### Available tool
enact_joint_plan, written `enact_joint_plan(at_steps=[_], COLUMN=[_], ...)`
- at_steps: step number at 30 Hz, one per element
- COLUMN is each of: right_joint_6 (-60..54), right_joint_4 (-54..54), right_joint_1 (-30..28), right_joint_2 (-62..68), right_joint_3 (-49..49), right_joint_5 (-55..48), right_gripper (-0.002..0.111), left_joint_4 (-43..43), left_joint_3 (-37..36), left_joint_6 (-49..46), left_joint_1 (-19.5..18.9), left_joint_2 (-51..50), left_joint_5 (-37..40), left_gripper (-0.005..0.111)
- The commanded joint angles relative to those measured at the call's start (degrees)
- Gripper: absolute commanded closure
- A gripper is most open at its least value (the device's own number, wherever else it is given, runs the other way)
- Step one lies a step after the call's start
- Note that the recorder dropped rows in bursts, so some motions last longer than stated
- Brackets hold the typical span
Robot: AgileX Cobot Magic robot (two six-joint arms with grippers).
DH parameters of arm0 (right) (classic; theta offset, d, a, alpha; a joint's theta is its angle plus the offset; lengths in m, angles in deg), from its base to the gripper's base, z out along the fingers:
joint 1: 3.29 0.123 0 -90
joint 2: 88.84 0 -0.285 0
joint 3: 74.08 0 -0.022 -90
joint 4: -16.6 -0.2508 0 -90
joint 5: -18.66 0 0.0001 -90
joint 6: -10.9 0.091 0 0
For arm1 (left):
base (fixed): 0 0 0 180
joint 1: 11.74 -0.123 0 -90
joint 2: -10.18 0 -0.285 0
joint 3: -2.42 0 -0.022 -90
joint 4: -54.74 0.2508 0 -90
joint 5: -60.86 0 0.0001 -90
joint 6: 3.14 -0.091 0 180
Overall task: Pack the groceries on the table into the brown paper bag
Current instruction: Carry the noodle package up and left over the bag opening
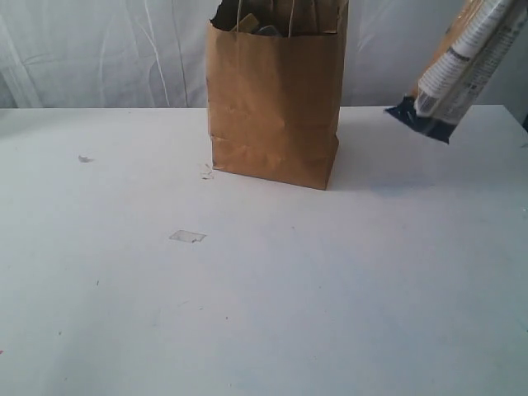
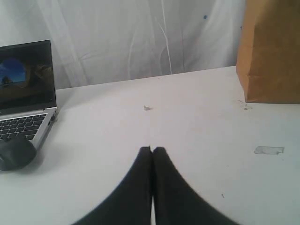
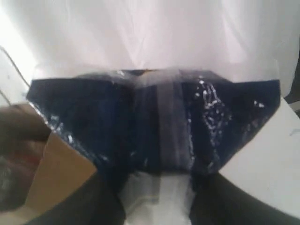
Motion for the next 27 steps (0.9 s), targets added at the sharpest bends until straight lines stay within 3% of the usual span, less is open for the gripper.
enact_joint_plan(at_steps=[1, 13, 18, 27], right_joint_6=[8.1, 25.0, 32.1, 25.7], right_joint_4=[-0.6, -0.9, -1.0, -2.8], right_joint_1=[-0.9, 0.6, 3.4, 7.1], right_joint_2=[-0.7, 2.3, 4.5, 6.5], right_joint_3=[-0.7, -0.7, -0.7, -0.7], right_joint_5=[12.7, 25.9, 38.3, 55.6], right_gripper=[0.108, 0.108, 0.108, 0.108], left_joint_4=[-0.1, -0.1, -0.1, -0.1], left_joint_3=[-0.2, -0.2, -0.2, -0.2], left_joint_6=[0.2, 0.2, 0.2, 0.2], left_joint_1=[0.4, 0.4, 0.4, 0.4], left_joint_2=[0.5, 0.5, 0.5, 0.5], left_joint_5=[0.1, 0.1, 0.1, 0.1], left_gripper=[0.107, 0.107, 0.107, 0.107])
